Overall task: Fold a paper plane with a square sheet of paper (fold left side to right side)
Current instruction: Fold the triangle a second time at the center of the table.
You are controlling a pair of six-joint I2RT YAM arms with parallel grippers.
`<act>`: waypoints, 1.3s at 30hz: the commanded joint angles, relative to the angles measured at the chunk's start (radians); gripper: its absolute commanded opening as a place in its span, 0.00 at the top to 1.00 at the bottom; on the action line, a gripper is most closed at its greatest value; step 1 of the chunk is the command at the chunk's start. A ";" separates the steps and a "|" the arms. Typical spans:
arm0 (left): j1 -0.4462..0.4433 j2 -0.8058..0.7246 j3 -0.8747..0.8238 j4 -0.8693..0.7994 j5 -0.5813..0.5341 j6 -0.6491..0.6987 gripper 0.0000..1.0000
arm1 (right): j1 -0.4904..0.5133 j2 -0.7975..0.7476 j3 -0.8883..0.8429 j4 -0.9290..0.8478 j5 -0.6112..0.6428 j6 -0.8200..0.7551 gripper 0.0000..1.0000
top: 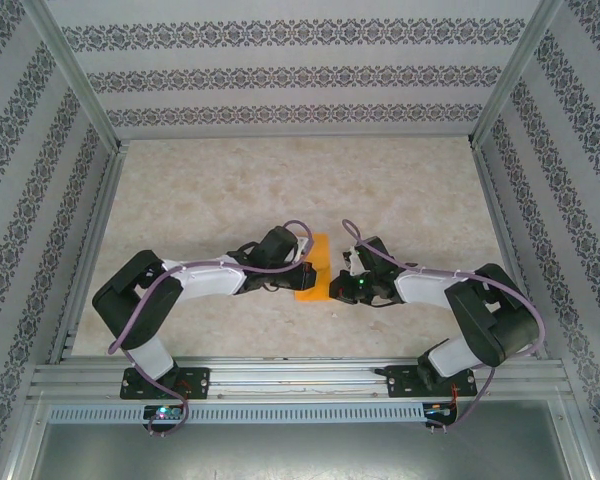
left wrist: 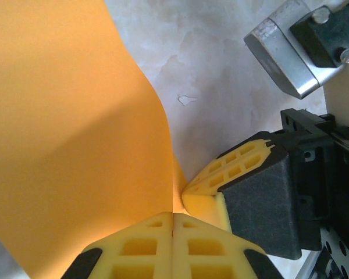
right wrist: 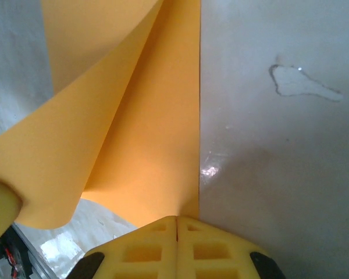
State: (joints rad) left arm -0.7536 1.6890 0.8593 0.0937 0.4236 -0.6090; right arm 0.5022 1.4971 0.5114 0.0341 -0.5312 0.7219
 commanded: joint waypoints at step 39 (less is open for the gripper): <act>0.160 0.125 0.087 -0.137 0.083 0.239 1.00 | 0.015 0.042 0.050 -0.176 0.086 -0.110 1.00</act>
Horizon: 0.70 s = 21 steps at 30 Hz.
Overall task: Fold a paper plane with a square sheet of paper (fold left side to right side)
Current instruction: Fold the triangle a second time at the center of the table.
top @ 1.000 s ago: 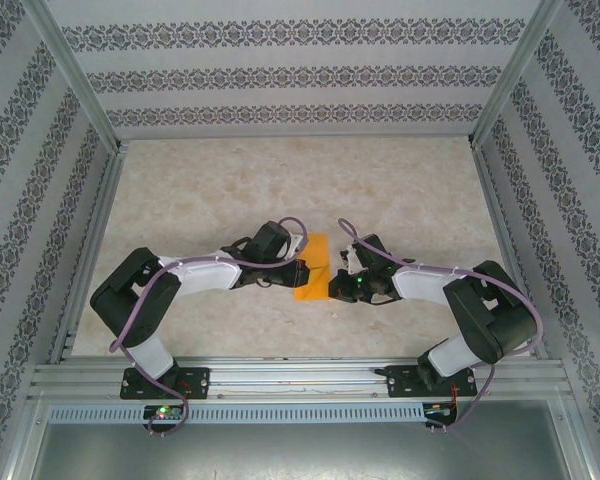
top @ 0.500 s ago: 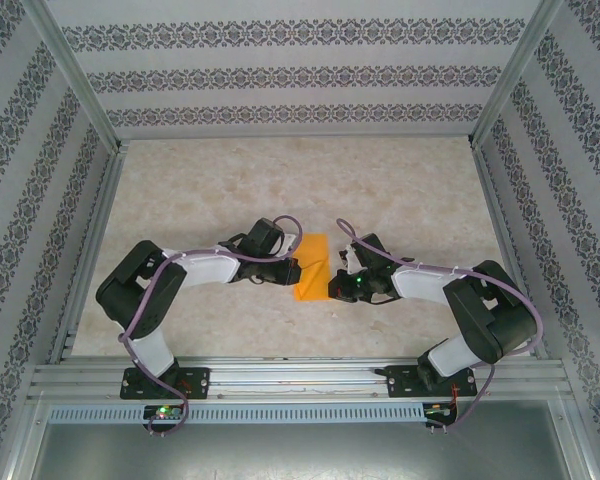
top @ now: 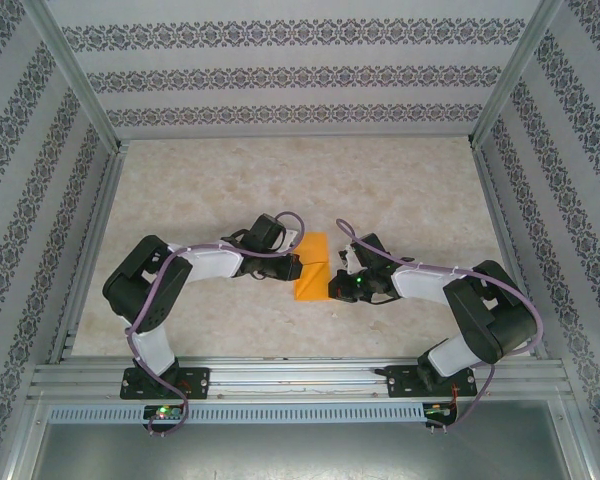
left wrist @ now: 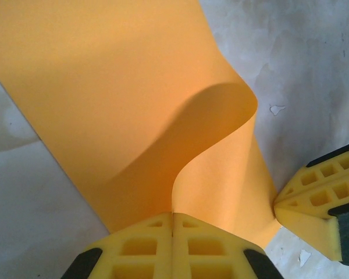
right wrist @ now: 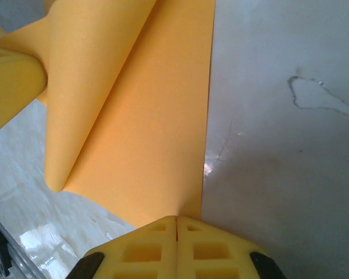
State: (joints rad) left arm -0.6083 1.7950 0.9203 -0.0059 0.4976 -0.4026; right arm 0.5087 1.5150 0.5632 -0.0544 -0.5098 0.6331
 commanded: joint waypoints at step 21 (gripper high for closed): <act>0.019 0.026 0.044 -0.059 -0.032 0.057 1.00 | 0.005 0.022 -0.008 -0.095 0.070 -0.026 1.00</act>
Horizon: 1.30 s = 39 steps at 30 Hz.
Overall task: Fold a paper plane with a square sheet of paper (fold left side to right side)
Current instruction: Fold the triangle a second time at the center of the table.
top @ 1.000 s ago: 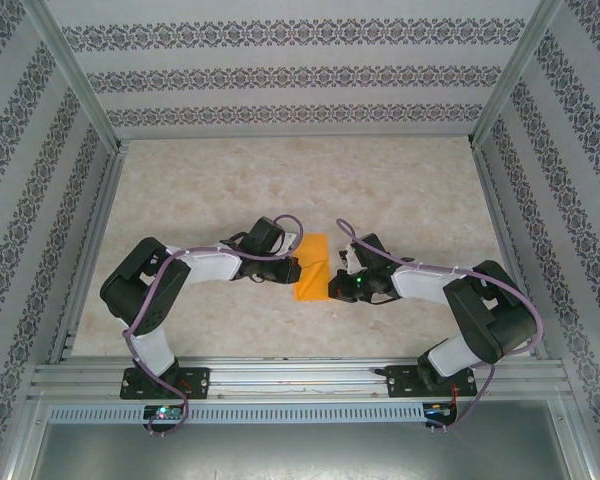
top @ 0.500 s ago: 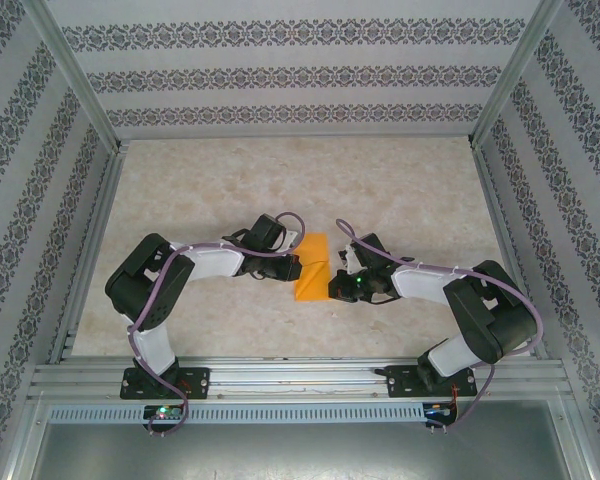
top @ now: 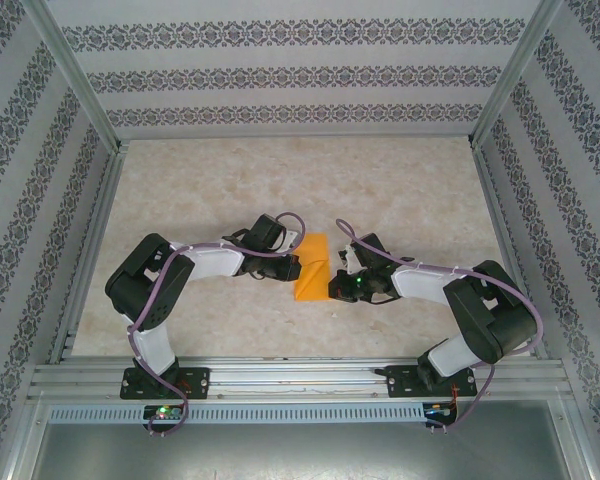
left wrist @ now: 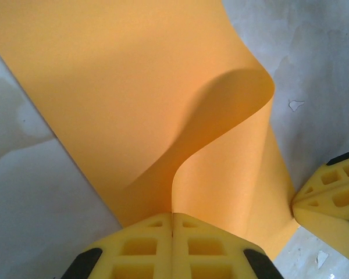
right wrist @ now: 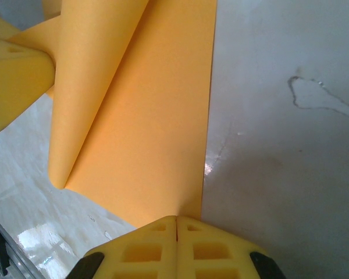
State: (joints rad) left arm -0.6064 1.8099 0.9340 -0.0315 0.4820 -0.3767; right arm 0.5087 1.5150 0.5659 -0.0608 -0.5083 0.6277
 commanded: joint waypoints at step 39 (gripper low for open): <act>0.019 0.077 0.039 -0.049 -0.030 0.050 1.00 | -0.035 -0.095 0.014 -0.077 -0.017 -0.005 1.00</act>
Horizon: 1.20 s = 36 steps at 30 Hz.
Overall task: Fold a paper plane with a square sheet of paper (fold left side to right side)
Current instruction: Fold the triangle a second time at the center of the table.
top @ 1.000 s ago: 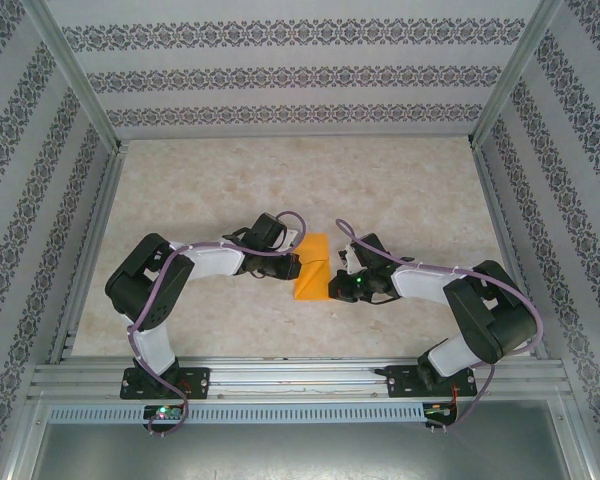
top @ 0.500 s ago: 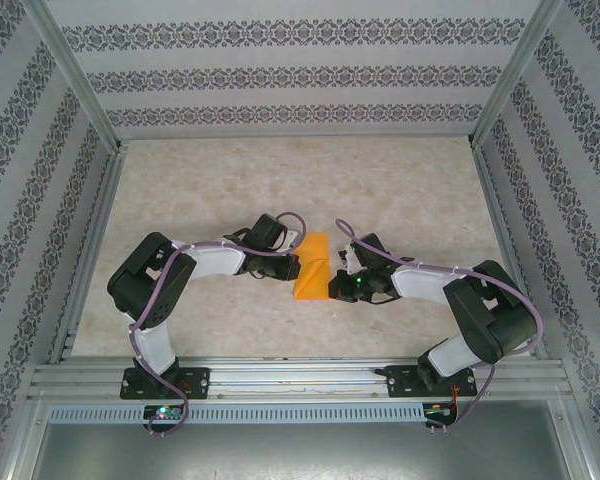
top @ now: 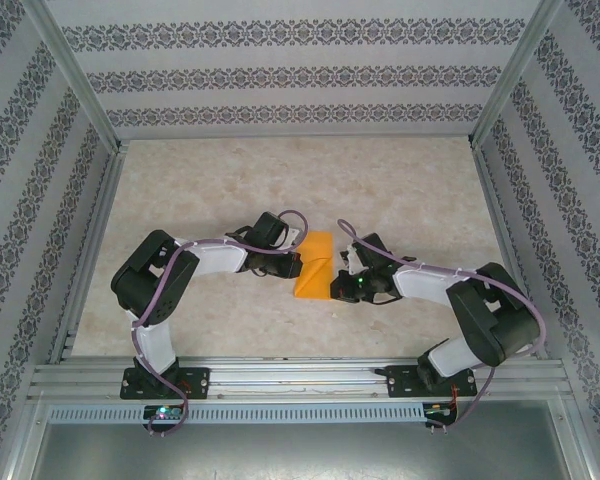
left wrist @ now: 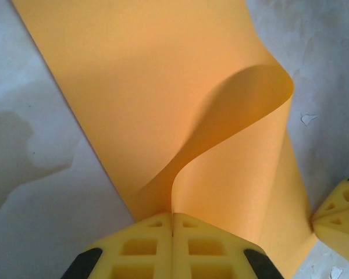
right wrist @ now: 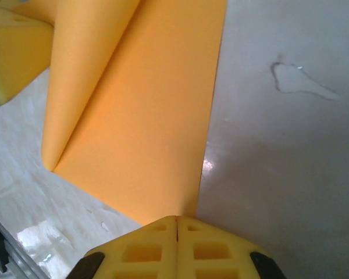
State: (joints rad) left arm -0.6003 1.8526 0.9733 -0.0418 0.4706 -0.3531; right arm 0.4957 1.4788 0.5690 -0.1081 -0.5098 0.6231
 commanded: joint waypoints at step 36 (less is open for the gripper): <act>0.010 0.045 0.011 -0.065 -0.032 0.036 1.00 | 0.083 0.223 0.108 0.352 0.010 0.192 1.00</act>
State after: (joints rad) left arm -0.5999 1.8568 0.9798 -0.0448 0.4706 -0.3431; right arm 0.5724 1.6844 0.6613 0.2440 -0.5232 0.8345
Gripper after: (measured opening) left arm 0.055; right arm 0.046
